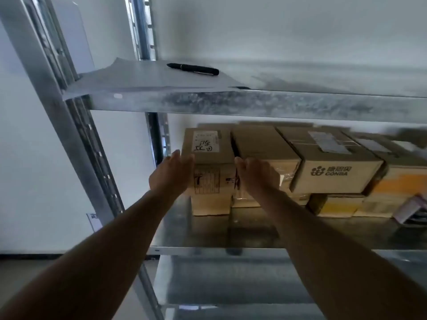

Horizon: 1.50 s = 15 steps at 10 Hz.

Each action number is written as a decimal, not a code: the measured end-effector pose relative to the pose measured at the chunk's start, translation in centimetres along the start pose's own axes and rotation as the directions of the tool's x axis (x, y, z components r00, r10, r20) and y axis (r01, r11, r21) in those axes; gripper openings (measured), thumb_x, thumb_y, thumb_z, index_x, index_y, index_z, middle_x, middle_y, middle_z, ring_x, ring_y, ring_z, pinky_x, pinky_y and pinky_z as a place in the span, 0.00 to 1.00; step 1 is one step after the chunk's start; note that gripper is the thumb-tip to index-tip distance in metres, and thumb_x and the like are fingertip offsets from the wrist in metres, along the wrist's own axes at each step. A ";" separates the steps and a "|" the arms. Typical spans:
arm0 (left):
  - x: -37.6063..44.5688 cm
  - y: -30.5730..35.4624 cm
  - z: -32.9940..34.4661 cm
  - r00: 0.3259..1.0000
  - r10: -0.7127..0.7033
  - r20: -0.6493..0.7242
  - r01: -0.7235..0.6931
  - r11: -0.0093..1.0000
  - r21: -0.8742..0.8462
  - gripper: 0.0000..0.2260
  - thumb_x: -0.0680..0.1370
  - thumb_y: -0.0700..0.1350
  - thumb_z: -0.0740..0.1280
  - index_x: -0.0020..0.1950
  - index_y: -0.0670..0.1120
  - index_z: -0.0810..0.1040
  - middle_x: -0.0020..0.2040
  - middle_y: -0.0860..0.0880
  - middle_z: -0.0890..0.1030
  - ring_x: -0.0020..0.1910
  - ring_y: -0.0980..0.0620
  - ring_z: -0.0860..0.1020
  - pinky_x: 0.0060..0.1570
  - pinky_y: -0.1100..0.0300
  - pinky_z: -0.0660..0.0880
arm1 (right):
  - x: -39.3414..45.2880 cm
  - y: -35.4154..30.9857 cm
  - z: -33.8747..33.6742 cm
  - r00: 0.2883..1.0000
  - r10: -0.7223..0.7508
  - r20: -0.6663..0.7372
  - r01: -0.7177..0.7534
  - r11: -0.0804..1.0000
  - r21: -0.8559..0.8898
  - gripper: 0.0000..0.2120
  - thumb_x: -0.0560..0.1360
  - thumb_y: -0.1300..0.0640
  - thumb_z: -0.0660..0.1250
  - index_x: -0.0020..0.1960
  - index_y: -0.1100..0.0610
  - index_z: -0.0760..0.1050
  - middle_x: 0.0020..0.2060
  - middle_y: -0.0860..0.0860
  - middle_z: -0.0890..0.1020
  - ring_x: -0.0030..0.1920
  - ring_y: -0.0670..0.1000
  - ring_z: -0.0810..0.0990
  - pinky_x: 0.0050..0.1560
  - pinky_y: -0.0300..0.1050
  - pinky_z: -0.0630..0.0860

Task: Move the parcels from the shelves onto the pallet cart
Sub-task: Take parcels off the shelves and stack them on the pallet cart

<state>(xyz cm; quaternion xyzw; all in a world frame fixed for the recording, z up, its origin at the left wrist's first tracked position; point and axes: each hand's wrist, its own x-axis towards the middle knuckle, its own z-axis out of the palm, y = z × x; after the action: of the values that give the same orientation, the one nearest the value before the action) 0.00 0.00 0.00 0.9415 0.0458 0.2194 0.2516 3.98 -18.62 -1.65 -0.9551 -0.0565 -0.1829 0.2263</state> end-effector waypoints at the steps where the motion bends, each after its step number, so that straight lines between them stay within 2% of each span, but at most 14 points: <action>1: 1.8 -1.0 0.8 0.994 -0.033 0.103 0.038 0.998 -0.043 0.14 0.82 0.46 0.54 0.60 0.39 0.70 0.51 0.40 0.77 0.49 0.43 0.79 0.46 0.52 0.76 | 0.8 -1.0 0.4 0.991 0.131 -0.001 -0.130 0.990 0.060 0.25 0.81 0.43 0.50 0.30 0.53 0.68 0.26 0.50 0.72 0.29 0.50 0.72 0.33 0.42 0.64; 2: 3.3 -1.5 1.0 0.963 -0.189 0.193 0.207 0.976 -0.075 0.16 0.82 0.49 0.52 0.54 0.39 0.73 0.46 0.42 0.76 0.45 0.44 0.76 0.42 0.54 0.69 | 1.3 -1.9 0.9 0.978 0.206 0.034 -0.208 0.975 0.073 0.25 0.81 0.42 0.51 0.34 0.55 0.72 0.30 0.51 0.75 0.34 0.52 0.75 0.35 0.43 0.66; 3: 3.9 -2.2 1.1 0.936 -0.245 0.251 0.287 0.946 -0.147 0.13 0.81 0.48 0.54 0.47 0.40 0.71 0.52 0.38 0.78 0.52 0.38 0.76 0.47 0.51 0.71 | 1.2 -2.4 1.4 0.975 0.212 0.060 -0.215 0.975 0.052 0.23 0.81 0.42 0.52 0.40 0.56 0.75 0.32 0.50 0.75 0.35 0.51 0.74 0.34 0.42 0.65; 4: 3.8 -2.8 1.2 0.896 -0.287 0.339 0.399 0.855 -0.331 0.13 0.81 0.45 0.57 0.52 0.35 0.71 0.50 0.40 0.79 0.49 0.43 0.79 0.47 0.53 0.76 | 1.1 -2.8 1.6 0.962 0.245 0.119 -0.258 0.960 0.112 0.19 0.80 0.45 0.53 0.45 0.57 0.76 0.37 0.52 0.76 0.39 0.53 0.76 0.38 0.45 0.69; 5: 3.6 -3.2 1.3 0.863 -0.242 0.443 0.450 0.766 -0.459 0.09 0.81 0.45 0.58 0.56 0.40 0.71 0.46 0.42 0.79 0.44 0.47 0.80 0.38 0.57 0.76 | 1.2 -3.2 0.9 0.924 0.301 0.234 -0.358 0.897 0.261 0.12 0.79 0.53 0.58 0.45 0.59 0.74 0.38 0.53 0.76 0.39 0.53 0.76 0.33 0.42 0.65; 6: 2.9 -3.5 0.7 0.835 -0.164 0.525 0.464 0.723 -0.512 0.08 0.80 0.44 0.58 0.58 0.44 0.70 0.47 0.43 0.80 0.44 0.48 0.80 0.39 0.56 0.77 | 0.9 -3.5 0.2 0.891 0.301 0.340 -0.422 0.824 0.377 0.13 0.77 0.60 0.59 0.59 0.63 0.73 0.48 0.59 0.79 0.46 0.56 0.78 0.37 0.43 0.71; 7: 1.4 -3.7 -0.4 0.831 -0.076 0.551 0.431 0.713 -0.553 0.13 0.80 0.40 0.58 0.64 0.46 0.69 0.55 0.44 0.79 0.52 0.46 0.79 0.52 0.48 0.77 | -0.5 -3.7 -0.5 0.886 0.214 0.411 -0.390 0.823 0.413 0.18 0.77 0.62 0.59 0.67 0.59 0.67 0.55 0.59 0.77 0.52 0.56 0.77 0.45 0.48 0.75; 8: -1.2 -4.1 -1.7 0.854 -0.007 0.521 0.368 0.716 -0.593 0.18 0.79 0.36 0.57 0.68 0.46 0.67 0.59 0.45 0.78 0.55 0.47 0.78 0.55 0.47 0.76 | -2.8 -3.1 -1.3 0.898 0.077 0.433 -0.296 0.835 0.464 0.23 0.77 0.62 0.62 0.71 0.55 0.64 0.53 0.51 0.77 0.46 0.47 0.76 0.38 0.38 0.70; 9: -4.8 -4.7 -2.3 0.870 0.091 0.484 0.310 0.662 -0.683 0.20 0.79 0.33 0.56 0.70 0.47 0.65 0.60 0.43 0.76 0.55 0.47 0.78 0.54 0.50 0.77 | -5.9 -2.1 -1.5 0.902 0.008 0.432 -0.260 0.809 0.527 0.28 0.77 0.61 0.63 0.74 0.52 0.59 0.57 0.48 0.77 0.46 0.41 0.75 0.39 0.33 0.69; 10: -8.7 -4.6 -2.4 0.899 0.147 0.412 0.266 0.564 -0.782 0.23 0.78 0.29 0.54 0.67 0.51 0.65 0.58 0.47 0.75 0.52 0.53 0.80 0.48 0.57 0.79 | -9.0 -1.1 -1.8 0.919 -0.034 0.394 -0.214 0.795 0.568 0.30 0.76 0.60 0.65 0.74 0.49 0.58 0.66 0.51 0.73 0.54 0.46 0.75 0.44 0.34 0.71; 11: -12.9 -4.0 -2.0 0.923 0.105 0.370 0.250 0.567 -0.785 0.27 0.78 0.30 0.54 0.66 0.59 0.66 0.61 0.52 0.75 0.60 0.51 0.75 0.60 0.47 0.73 | -12.7 0.2 -2.9 0.926 -0.040 0.375 -0.205 0.780 0.591 0.32 0.75 0.58 0.66 0.75 0.49 0.56 0.67 0.51 0.72 0.53 0.42 0.75 0.42 0.29 0.71; 12: -16.8 -2.5 -1.7 0.934 0.106 0.342 0.221 0.580 -0.784 0.27 0.77 0.30 0.56 0.72 0.54 0.63 0.64 0.51 0.75 0.65 0.48 0.72 0.64 0.43 0.69 | -16.6 1.9 -4.4 0.935 -0.048 0.352 -0.209 0.727 0.654 0.33 0.75 0.60 0.66 0.76 0.50 0.55 0.64 0.48 0.72 0.54 0.40 0.72 0.39 0.24 0.70; 13: -20.1 0.1 -1.7 0.941 0.149 0.303 0.158 0.599 -0.785 0.28 0.75 0.36 0.59 0.74 0.50 0.60 0.66 0.48 0.73 0.67 0.48 0.70 0.65 0.43 0.68 | -20.0 3.7 -6.3 0.948 -0.052 0.313 -0.190 0.697 0.691 0.35 0.75 0.62 0.66 0.76 0.50 0.53 0.65 0.46 0.71 0.63 0.45 0.70 0.50 0.28 0.69; 15: -25.0 7.3 -0.7 0.936 0.219 0.274 0.081 0.624 -0.777 0.33 0.76 0.29 0.60 0.74 0.58 0.57 0.66 0.58 0.72 0.66 0.55 0.70 0.63 0.49 0.71 | -25.4 9.3 -11.4 0.983 -0.026 0.181 -0.101 0.748 0.656 0.36 0.76 0.59 0.66 0.77 0.48 0.51 0.71 0.48 0.68 0.68 0.48 0.68 0.59 0.34 0.69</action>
<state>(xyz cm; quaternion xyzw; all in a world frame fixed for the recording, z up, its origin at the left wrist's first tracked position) -22.97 -10.92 -5.57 0.7639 -0.1346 0.0598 0.6284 -21.45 -32.67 -5.51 -0.8260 -0.1185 -0.0598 0.5478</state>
